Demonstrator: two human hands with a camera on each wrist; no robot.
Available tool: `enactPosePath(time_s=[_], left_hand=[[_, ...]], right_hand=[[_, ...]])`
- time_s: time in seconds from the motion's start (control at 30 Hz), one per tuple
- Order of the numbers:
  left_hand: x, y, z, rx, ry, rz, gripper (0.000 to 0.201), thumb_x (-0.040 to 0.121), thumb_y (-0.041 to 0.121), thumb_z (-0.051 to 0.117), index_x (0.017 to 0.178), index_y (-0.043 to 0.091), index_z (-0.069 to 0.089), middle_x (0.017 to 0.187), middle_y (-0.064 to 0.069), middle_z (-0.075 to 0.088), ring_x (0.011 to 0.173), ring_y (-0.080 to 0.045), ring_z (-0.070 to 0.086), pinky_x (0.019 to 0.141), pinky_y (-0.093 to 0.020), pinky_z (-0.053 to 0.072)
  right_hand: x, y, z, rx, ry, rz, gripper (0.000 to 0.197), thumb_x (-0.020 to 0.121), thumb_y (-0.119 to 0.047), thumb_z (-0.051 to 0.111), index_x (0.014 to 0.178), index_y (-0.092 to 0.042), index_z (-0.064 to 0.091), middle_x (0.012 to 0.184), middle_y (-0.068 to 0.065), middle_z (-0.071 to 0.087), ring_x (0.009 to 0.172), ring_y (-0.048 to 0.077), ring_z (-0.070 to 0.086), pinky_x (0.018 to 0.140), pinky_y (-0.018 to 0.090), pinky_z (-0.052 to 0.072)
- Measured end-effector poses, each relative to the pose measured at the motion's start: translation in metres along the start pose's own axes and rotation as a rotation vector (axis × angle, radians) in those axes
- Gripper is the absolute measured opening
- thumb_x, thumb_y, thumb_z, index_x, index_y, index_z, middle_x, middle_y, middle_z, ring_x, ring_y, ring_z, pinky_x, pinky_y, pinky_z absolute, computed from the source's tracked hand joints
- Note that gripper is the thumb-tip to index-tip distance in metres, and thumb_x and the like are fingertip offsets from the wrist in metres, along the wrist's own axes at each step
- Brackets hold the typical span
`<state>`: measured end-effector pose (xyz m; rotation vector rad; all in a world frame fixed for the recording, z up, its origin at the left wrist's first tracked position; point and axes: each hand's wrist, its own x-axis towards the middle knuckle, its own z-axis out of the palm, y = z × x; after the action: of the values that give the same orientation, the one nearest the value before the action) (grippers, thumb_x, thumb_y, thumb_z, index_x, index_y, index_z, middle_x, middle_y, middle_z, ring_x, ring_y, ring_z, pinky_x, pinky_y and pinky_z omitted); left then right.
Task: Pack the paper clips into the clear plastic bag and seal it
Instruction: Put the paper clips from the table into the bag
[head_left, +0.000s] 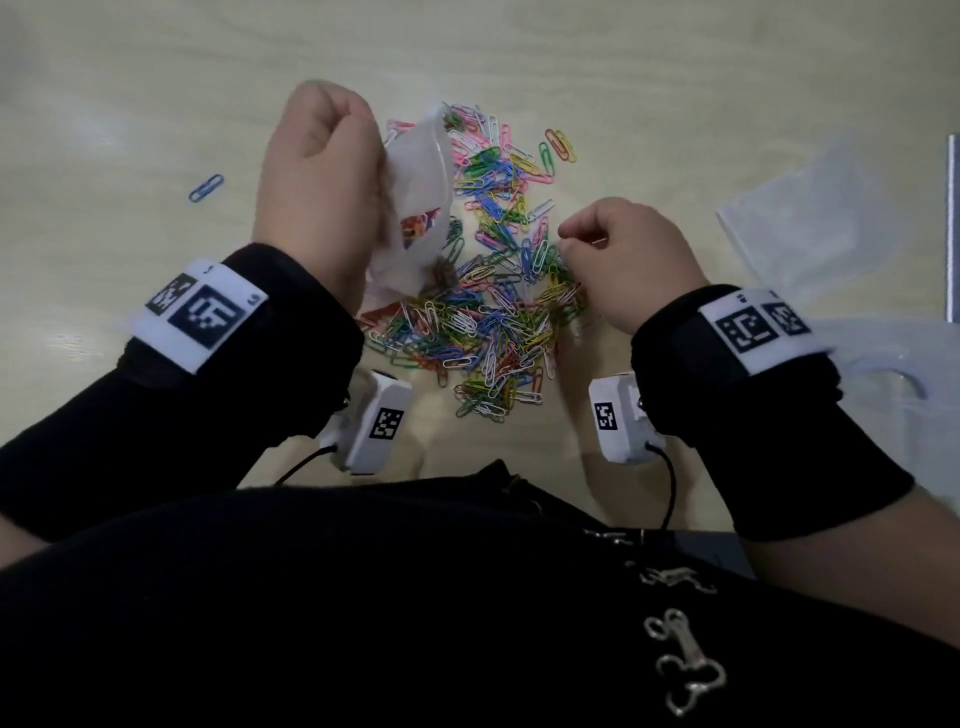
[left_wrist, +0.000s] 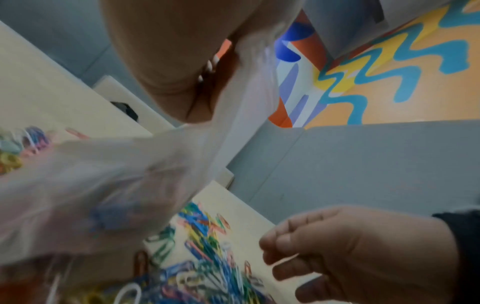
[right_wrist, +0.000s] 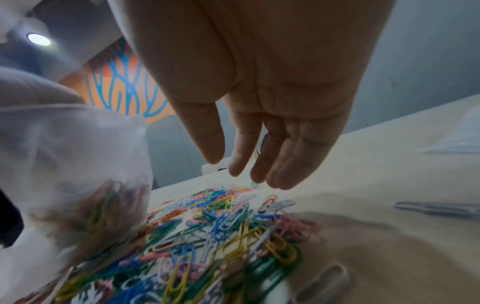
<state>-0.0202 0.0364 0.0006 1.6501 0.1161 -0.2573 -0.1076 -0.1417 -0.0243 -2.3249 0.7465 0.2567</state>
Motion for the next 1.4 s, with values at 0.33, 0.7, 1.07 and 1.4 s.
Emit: enactPosePath(time_s=[0.33, 0.7, 1.07, 1.4], left_hand=[[-0.019, 0.002, -0.011, 0.384, 0.023, 0.311, 0.019, 0.078, 0.004, 0.038, 0.079, 0.022, 0.042, 0.064, 0.011, 0.038, 0.052, 0.004, 0.043, 0.053, -0.010, 0.032], [-0.009, -0.041, 0.010, 0.243, -0.321, -0.121, 0.013, 0.086, 0.015, 0.055, 0.085, 0.028, 0.051, 0.074, -0.013, 0.048, 0.057, -0.021, 0.046, 0.052, -0.030, 0.039], [-0.002, -0.039, 0.021, 0.100, -0.360, -0.171, 0.019, 0.084, 0.010, 0.065, 0.080, 0.024, 0.054, 0.058, 0.007, 0.056, 0.056, -0.014, 0.055, 0.058, -0.025, 0.044], [-0.004, -0.027, 0.017, 0.008, -0.422, -0.230, 0.017, 0.091, 0.006, 0.057, 0.093, 0.023, 0.054, 0.070, 0.001, 0.062, 0.058, -0.015, 0.062, 0.052, -0.028, 0.054]], right_hand=[[0.000, -0.013, 0.017, -0.264, -0.055, -0.017, 0.044, 0.092, -0.038, 0.053, 0.134, -0.023, 0.046, 0.139, 0.008, 0.037, 0.127, 0.031, 0.041, 0.103, 0.039, 0.038], [-0.001, 0.003, 0.034, -0.443, -0.049, -0.261, 0.027, 0.091, -0.011, 0.053, 0.117, -0.012, 0.058, 0.120, 0.014, 0.048, 0.109, 0.036, 0.048, 0.089, 0.039, 0.043], [0.003, -0.007, 0.001, 0.015, 0.003, -0.065, 0.012, 0.078, -0.022, 0.073, 0.089, -0.025, 0.072, 0.075, -0.010, 0.060, 0.080, 0.012, 0.059, 0.072, 0.019, 0.041], [0.002, -0.022, 0.003, 0.683, -0.257, 0.169, 0.007, 0.074, -0.010, 0.077, 0.075, -0.014, 0.072, 0.081, 0.009, 0.071, 0.075, 0.024, 0.066, 0.072, 0.037, 0.057]])
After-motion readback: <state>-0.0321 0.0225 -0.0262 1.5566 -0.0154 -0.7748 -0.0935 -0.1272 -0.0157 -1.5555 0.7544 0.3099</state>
